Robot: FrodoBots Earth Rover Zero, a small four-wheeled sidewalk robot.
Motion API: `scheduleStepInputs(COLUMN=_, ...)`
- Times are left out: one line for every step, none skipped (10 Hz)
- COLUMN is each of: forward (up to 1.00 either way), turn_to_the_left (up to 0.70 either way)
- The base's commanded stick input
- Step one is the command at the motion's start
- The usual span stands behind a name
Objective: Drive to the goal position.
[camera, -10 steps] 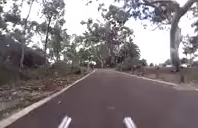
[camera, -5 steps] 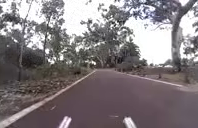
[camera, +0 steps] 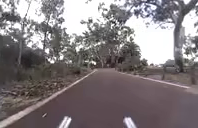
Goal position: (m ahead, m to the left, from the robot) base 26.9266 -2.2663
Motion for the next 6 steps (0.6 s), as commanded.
scheduleStepInputs(forward=0.6, turn_to_the_left=0.0)
scheduleStepInputs(forward=0.6, turn_to_the_left=0.0)
scheduleStepInputs(forward=0.6, turn_to_the_left=0.0)
scheduleStepInputs(forward=0.6, turn_to_the_left=0.0)
scheduleStepInputs(forward=0.6, turn_to_the_left=0.0)
scheduleStepInputs(forward=0.6, turn_to_the_left=0.0)
